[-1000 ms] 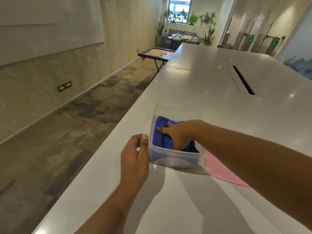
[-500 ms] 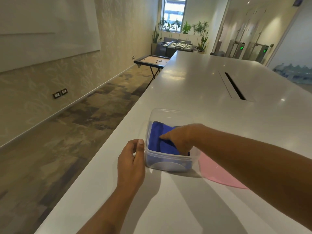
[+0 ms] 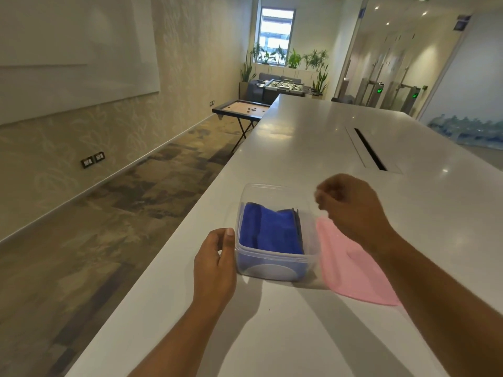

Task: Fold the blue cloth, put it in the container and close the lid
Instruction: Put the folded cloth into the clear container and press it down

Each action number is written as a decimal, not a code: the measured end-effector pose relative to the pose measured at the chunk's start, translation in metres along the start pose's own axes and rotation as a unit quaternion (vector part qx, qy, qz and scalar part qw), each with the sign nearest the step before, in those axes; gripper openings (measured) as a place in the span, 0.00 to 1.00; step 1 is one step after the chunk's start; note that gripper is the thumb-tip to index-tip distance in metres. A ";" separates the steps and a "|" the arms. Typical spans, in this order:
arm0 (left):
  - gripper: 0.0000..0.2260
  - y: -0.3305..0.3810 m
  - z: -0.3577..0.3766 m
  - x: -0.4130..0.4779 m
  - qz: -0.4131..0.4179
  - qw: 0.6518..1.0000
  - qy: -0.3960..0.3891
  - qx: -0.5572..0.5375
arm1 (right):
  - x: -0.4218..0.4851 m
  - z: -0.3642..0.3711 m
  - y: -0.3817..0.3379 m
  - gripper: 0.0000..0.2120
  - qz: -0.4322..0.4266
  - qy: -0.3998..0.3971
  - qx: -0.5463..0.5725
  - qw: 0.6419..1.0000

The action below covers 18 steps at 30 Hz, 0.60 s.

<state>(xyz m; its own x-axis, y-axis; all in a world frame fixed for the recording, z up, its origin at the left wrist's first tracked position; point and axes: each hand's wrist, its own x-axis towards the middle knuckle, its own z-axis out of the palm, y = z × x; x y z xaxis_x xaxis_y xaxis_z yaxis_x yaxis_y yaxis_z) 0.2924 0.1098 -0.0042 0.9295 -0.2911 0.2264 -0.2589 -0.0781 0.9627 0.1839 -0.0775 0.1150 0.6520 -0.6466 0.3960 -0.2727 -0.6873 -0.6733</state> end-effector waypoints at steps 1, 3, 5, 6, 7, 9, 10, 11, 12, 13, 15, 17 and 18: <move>0.20 0.002 0.000 -0.001 0.002 1.000 -0.005 -0.006 | -0.011 -0.005 0.011 0.01 0.025 0.032 -0.007 0.999; 0.20 0.005 -0.001 -0.002 0.010 1.000 -0.022 -0.014 | -0.037 -0.008 0.031 0.04 0.070 0.037 -0.058 0.995; 0.23 0.006 -0.001 -0.005 0.019 0.999 -0.046 -0.009 | -0.061 -0.004 0.049 0.05 0.098 -0.001 -0.117 0.988; 0.25 0.006 0.000 -0.006 0.023 0.998 -0.055 -0.004 | -0.071 -0.002 0.055 0.07 0.110 -0.023 -0.135 0.984; 0.27 0.005 0.000 -0.007 0.025 0.998 -0.059 0.001 | -0.078 0.001 0.059 0.10 0.121 -0.045 -0.148 0.981; 0.28 0.004 0.001 -0.007 0.028 0.998 -0.058 0.003 | -0.092 0.006 0.065 0.16 0.141 -0.079 -0.178 0.971; 0.27 0.004 0.001 -0.007 0.029 0.998 -0.056 -0.001 | -0.097 0.008 0.066 0.18 0.143 -0.091 -0.194 0.966; 0.27 0.004 0.001 -0.008 0.028 0.998 -0.056 -0.005 | -0.101 0.010 0.067 0.18 0.138 -0.098 -0.209 0.963; 0.26 0.005 0.001 -0.008 0.027 0.998 -0.058 -0.008 | -0.105 0.011 0.067 0.17 0.127 -0.097 -0.222 0.962; 0.26 0.005 0.001 -0.007 0.026 0.998 -0.060 -0.008 | -0.108 0.012 0.067 0.14 0.114 -0.091 -0.231 0.962; 0.26 0.005 0.001 -0.007 0.024 0.998 -0.061 -0.006 | -0.111 0.012 0.066 0.10 0.099 -0.078 -0.243 0.962; 0.26 0.005 0.001 -0.007 0.021 0.998 -0.061 -0.007 | -0.111 0.011 0.065 0.07 0.091 -0.075 -0.255 0.960; 0.26 0.005 0.001 -0.007 0.021 0.998 -0.062 -0.008 | -0.112 0.011 0.064 0.07 0.083 -0.065 -0.265 0.958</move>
<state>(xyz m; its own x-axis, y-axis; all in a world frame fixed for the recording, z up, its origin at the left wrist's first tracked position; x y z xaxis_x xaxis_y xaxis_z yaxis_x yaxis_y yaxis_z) 0.2844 0.1107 -0.0012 0.8779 -0.4098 0.2478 -0.2922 -0.0484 0.9551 0.1012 -0.0456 0.0214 0.6420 -0.7386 0.2055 -0.6791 -0.6723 -0.2948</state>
